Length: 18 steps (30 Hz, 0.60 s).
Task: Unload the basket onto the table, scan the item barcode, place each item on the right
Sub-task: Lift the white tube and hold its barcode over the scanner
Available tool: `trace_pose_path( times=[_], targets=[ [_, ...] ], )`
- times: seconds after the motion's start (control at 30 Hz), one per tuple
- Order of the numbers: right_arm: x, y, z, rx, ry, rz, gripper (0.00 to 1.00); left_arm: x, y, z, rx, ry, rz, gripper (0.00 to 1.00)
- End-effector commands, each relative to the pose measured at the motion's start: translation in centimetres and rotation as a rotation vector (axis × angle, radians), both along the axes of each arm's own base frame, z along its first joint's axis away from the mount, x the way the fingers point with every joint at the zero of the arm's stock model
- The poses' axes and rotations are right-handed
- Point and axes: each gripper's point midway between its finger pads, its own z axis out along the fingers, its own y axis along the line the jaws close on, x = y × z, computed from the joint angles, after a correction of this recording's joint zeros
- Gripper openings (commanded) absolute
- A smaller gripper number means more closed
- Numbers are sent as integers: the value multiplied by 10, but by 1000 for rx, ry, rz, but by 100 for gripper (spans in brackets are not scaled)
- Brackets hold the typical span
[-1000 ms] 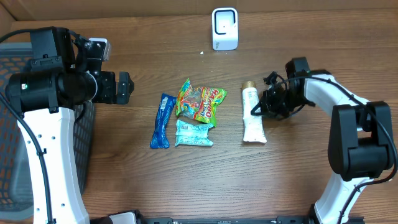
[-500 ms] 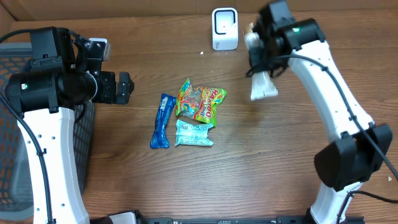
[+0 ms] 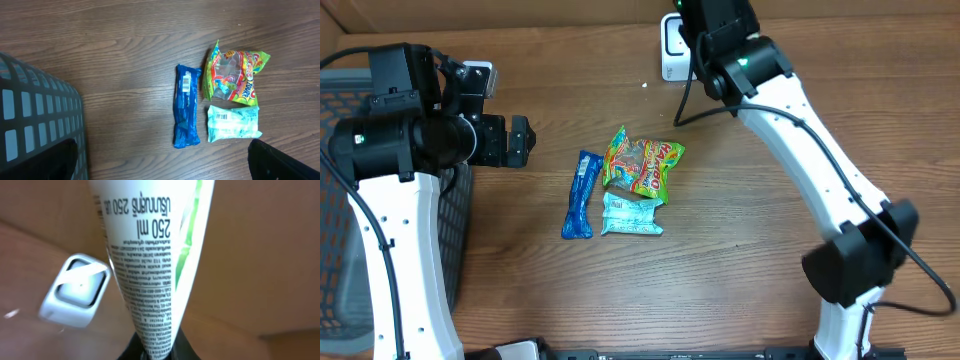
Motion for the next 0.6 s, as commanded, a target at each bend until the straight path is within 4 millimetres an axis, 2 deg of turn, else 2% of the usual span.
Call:
trace_pose_path(
  times=[0.0,0.23,0.37,0.57],
  targets=[
    [30,-10,-16,-251,-1,48,4,1,-1,3,-4,-10,-8,100],
    [66,-3,-65,-463,22,130,4,1,-1,3,-4,-10,-8,100],
    [79,-2,-84,-502,12,134,4,1,-1,3,-4,-10,-8,100],
    [91,-3,-99,-496,-10,122,4,1,-1,3,-4,-10,-8,100]
  ],
)
